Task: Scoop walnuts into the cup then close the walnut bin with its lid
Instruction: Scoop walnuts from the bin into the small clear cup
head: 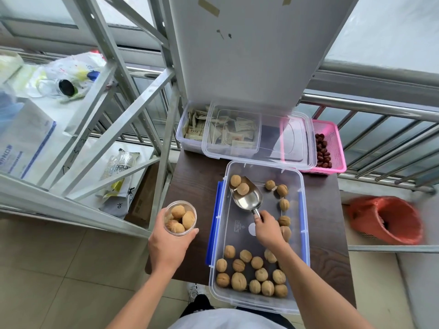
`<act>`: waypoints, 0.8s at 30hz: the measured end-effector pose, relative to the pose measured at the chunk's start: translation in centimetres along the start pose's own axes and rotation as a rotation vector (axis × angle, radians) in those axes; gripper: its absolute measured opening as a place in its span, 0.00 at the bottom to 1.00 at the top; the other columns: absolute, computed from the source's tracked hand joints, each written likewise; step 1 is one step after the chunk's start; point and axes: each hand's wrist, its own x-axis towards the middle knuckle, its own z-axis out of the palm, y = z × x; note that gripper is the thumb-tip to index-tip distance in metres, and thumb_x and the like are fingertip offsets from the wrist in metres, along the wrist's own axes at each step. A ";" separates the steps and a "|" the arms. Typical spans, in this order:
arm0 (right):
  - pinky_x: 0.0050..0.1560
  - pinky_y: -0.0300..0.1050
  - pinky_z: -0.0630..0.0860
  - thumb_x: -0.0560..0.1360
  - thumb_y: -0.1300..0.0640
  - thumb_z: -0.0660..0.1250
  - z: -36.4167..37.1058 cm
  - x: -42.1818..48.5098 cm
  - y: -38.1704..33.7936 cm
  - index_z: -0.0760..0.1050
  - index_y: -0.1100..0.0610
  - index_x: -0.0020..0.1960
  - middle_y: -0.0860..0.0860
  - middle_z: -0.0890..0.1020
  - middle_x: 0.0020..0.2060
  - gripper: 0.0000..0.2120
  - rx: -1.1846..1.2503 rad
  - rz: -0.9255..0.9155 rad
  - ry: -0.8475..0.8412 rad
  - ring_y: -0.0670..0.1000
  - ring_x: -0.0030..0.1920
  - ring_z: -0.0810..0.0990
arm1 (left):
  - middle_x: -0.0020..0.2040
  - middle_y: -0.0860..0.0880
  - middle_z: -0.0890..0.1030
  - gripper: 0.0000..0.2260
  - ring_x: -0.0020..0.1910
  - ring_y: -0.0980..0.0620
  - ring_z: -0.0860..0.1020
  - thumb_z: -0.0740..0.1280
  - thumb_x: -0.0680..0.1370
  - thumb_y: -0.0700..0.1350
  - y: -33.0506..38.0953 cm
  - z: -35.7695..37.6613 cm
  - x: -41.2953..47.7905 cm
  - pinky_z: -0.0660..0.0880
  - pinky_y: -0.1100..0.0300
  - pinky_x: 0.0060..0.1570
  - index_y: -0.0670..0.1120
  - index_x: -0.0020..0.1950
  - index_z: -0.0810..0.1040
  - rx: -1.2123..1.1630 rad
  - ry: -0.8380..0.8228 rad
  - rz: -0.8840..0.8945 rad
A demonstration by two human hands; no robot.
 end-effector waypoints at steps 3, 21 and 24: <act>0.39 0.46 0.70 0.83 0.54 0.57 0.2 -0.4 0.8 0.71 0.54 0.44 0.49 0.76 0.37 0.10 0.165 -0.051 0.015 0.49 0.37 0.72 | 0.55 0.57 0.80 0.36 0.54 0.52 0.79 0.87 0.61 0.48 0.0 0.0 0.0 0.73 0.60 0.54 0.55 0.66 0.75 0.012 -0.011 0.019; 0.35 0.50 0.68 0.82 0.54 0.62 -8.4 -8.8 0.5 0.78 0.52 0.41 0.48 0.74 0.28 0.12 0.129 -0.249 -0.121 0.49 0.30 0.71 | 0.64 0.51 0.81 0.45 0.62 0.51 0.79 0.86 0.62 0.53 2.2 1.6 -0.3 0.77 0.57 0.61 0.51 0.75 0.71 0.111 -0.092 0.153; 0.35 0.50 0.67 0.82 0.53 0.61 -10.5 -11.2 -1.4 0.76 0.55 0.40 0.48 0.72 0.29 0.14 0.047 -0.317 -0.258 0.48 0.30 0.68 | 0.63 0.52 0.82 0.45 0.62 0.51 0.80 0.85 0.62 0.56 2.5 1.6 -0.4 0.79 0.53 0.60 0.53 0.75 0.71 0.120 -0.123 0.148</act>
